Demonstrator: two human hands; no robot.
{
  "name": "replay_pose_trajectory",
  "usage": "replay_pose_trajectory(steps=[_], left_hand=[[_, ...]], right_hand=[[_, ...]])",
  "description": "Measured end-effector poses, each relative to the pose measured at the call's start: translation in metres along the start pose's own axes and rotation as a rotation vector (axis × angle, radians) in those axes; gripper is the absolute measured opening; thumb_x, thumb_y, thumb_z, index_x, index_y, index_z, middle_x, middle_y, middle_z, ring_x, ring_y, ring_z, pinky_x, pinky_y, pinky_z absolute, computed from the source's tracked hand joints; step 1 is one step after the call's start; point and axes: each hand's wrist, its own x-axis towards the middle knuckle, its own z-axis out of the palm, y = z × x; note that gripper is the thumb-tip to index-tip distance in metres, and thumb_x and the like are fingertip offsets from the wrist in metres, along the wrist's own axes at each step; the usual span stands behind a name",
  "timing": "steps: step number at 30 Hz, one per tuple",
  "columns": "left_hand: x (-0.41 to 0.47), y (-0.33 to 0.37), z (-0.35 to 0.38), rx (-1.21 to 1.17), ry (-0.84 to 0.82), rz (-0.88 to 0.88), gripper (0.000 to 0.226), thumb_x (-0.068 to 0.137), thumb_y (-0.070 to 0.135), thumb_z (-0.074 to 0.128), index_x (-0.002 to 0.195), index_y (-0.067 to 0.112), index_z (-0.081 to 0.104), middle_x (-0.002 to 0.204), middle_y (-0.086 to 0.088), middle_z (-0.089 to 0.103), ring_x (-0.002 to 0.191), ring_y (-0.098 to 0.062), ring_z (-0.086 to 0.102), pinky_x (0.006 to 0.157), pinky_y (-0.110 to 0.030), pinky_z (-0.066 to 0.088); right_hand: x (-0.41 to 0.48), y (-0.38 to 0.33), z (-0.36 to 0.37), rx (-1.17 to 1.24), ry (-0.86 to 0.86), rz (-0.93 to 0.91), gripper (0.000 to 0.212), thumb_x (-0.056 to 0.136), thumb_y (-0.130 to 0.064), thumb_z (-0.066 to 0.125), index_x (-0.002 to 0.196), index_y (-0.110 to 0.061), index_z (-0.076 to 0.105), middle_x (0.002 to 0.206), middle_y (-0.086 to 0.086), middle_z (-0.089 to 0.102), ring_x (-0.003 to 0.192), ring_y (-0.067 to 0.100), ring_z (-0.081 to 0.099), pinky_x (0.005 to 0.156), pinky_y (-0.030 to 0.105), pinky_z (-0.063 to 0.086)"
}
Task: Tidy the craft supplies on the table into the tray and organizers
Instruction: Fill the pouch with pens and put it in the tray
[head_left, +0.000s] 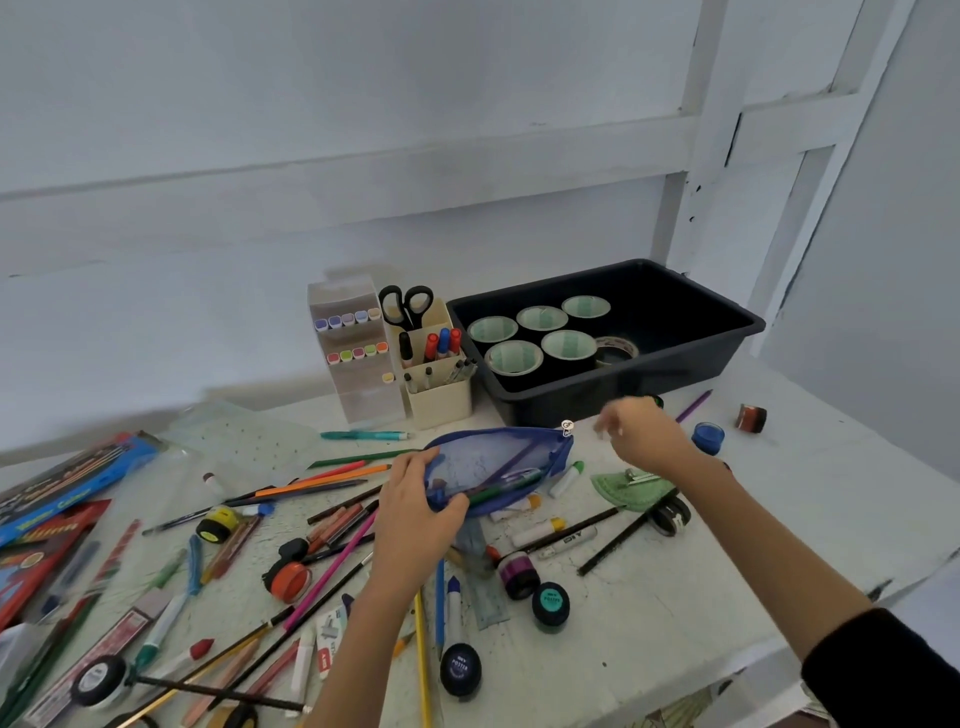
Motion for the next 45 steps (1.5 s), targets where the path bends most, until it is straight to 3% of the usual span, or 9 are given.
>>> replay_pose_trajectory(steps=[3,11,18,22,30,33,38,42,45], left_hand=[[-0.001,0.0,0.0,-0.011,0.007,0.008,0.05,0.085,0.016,0.063,0.131,0.018,0.046,0.118,0.008,0.04,0.107,-0.006,0.039,0.088,-0.021,0.031],[-0.004,-0.001,-0.002,-0.068,0.035,0.019,0.042,0.084,0.015,0.064,0.123,0.023,0.051,0.116,0.009,0.047,0.107,-0.008,0.044,0.088,-0.02,0.032],[-0.004,-0.003,-0.003,-0.086,0.029,-0.002,0.045,0.082,0.016,0.067,0.123,0.023,0.05,0.115,0.01,0.046,0.107,-0.005,0.043,0.086,-0.02,0.033],[-0.005,-0.004,-0.003,-0.081,0.013,-0.001,0.048,0.082,0.016,0.067,0.126,0.024,0.048,0.119,0.011,0.045,0.11,-0.005,0.042,0.089,-0.021,0.033],[-0.006,-0.002,-0.003,-0.051,0.003,-0.005,0.052,0.082,0.017,0.067,0.129,0.024,0.046,0.122,0.011,0.045,0.111,-0.006,0.043,0.089,-0.021,0.035],[-0.006,-0.001,-0.003,-0.054,0.008,-0.007,0.052,0.082,0.016,0.066,0.129,0.023,0.046,0.121,0.012,0.043,0.108,-0.004,0.042,0.086,-0.019,0.034],[-0.004,-0.002,-0.004,-0.076,0.007,-0.007,0.049,0.083,0.014,0.066,0.128,0.021,0.048,0.118,0.011,0.045,0.108,-0.005,0.043,0.086,-0.018,0.033],[-0.002,-0.002,-0.007,-0.086,-0.006,-0.015,0.048,0.084,0.016,0.065,0.128,0.02,0.048,0.118,0.01,0.044,0.106,-0.004,0.042,0.087,-0.018,0.032],[-0.001,-0.001,-0.007,-0.099,0.007,-0.031,0.047,0.085,0.017,0.065,0.129,0.019,0.047,0.117,0.011,0.042,0.105,-0.003,0.04,0.086,-0.018,0.031]], right_hand=[[-0.004,0.024,0.011,-0.243,-0.291,-0.006,0.039,0.088,-0.002,0.055,0.124,-0.016,0.057,0.125,0.006,0.054,0.108,0.019,0.055,0.089,0.025,0.046],[-0.009,0.031,0.019,-0.156,-0.199,-0.11,0.027,0.087,-0.002,0.059,0.11,-0.01,0.068,0.11,0.005,0.061,0.096,0.016,0.057,0.083,0.017,0.044],[-0.022,-0.029,-0.045,0.503,0.278,-0.377,0.013,0.081,-0.006,0.07,0.092,-0.013,0.073,0.088,-0.001,0.066,0.08,0.008,0.064,0.077,0.018,0.054],[-0.025,-0.08,-0.063,0.77,0.199,-0.43,0.016,0.079,-0.006,0.071,0.094,-0.009,0.073,0.094,0.0,0.069,0.09,0.012,0.066,0.082,0.024,0.055],[-0.011,-0.111,0.036,0.151,-0.129,-0.616,0.015,0.085,-0.004,0.062,0.095,-0.004,0.074,0.097,0.01,0.067,0.086,0.018,0.062,0.084,0.029,0.05],[-0.003,-0.113,0.059,-0.065,-0.22,-0.581,0.023,0.088,-0.002,0.054,0.102,-0.004,0.072,0.104,0.015,0.065,0.093,0.03,0.059,0.087,0.039,0.045],[-0.01,-0.107,0.056,0.143,-0.178,-0.532,0.023,0.087,-0.002,0.056,0.102,-0.006,0.072,0.102,0.009,0.07,0.091,0.018,0.064,0.084,0.03,0.051],[-0.021,-0.09,0.017,0.491,0.119,-0.453,0.019,0.083,0.004,0.058,0.085,-0.01,0.071,0.083,-0.002,0.066,0.073,0.008,0.06,0.068,0.016,0.05],[-0.011,-0.049,-0.002,0.398,0.225,-0.19,0.023,0.086,0.001,0.055,0.079,-0.019,0.064,0.081,-0.003,0.063,0.067,0.008,0.057,0.06,0.017,0.047]])
